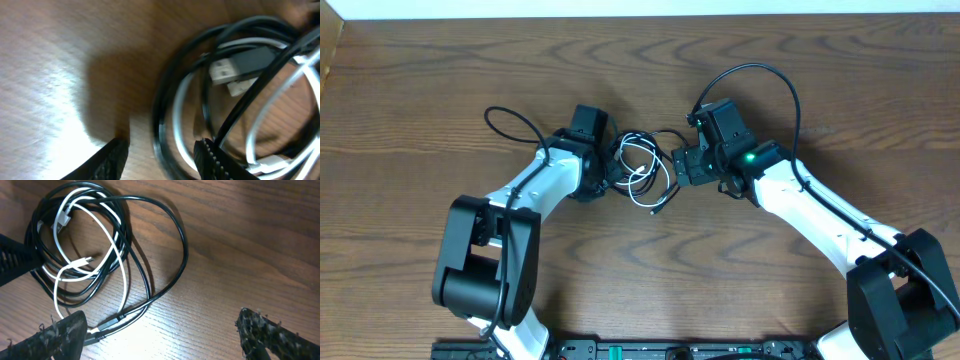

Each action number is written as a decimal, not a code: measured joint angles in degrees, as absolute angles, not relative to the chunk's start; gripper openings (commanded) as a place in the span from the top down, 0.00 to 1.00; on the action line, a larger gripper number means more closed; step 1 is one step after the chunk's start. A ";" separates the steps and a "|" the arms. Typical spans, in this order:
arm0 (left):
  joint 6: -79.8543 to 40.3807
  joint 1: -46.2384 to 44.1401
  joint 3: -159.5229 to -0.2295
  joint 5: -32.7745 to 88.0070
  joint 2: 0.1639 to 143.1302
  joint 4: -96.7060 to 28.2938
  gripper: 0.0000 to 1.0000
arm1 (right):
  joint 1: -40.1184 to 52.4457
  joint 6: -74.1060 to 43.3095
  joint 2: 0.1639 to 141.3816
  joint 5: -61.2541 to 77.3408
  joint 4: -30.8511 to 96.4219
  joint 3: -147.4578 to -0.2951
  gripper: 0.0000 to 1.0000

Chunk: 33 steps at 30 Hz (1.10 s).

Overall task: Untangle cables
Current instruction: 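Pull the left gripper back and left, dragging the cable bundle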

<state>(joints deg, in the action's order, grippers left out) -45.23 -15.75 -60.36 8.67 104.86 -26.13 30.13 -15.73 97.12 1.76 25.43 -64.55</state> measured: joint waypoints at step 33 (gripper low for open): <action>-36.84 -19.59 -61.52 14.39 108.62 -56.31 0.92 | 30.13 -15.29 97.12 1.74 26.65 -64.55 0.29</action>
